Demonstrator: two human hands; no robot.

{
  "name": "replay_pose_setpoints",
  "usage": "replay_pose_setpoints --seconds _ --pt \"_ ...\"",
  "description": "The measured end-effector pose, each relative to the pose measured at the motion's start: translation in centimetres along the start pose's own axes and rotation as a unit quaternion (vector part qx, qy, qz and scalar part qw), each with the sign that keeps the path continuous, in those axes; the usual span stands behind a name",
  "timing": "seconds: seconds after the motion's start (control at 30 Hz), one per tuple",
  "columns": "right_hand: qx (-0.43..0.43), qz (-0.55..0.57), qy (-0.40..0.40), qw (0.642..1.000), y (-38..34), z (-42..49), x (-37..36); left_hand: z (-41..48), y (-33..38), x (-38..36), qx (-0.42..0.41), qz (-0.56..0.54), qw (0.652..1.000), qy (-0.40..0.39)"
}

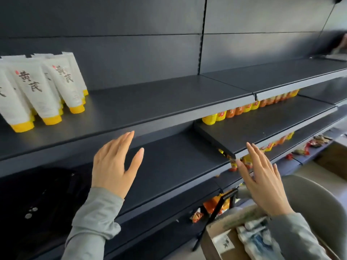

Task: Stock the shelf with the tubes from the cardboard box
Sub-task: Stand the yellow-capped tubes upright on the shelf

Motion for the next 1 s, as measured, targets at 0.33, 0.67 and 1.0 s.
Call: replay_pose_setpoints --seconds 0.33,0.67,1.0 --pt "-0.119 -0.013 0.005 0.993 9.5 -3.2 -0.7 -2.1 3.6 -10.2 -0.001 -0.027 0.991 -0.131" --pt "-0.286 -0.003 -0.004 0.958 15.9 -8.0 -7.4 -2.5 2.1 -20.4 -0.049 -0.087 0.964 -0.245" --pt "-0.396 0.009 -0.004 0.918 19.0 -12.0 -12.9 -4.2 2.1 -28.2 -0.087 -0.152 0.919 -0.354"
Point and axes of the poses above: each hand's wrist, its own z-axis towards the middle knuckle, its own x-axis out of the back of the hand, y = z × x, the point moved 5 cm from there along z, towards the middle knuckle, and after that the axes turned 3 degrees about y, right-handed, at the moved point
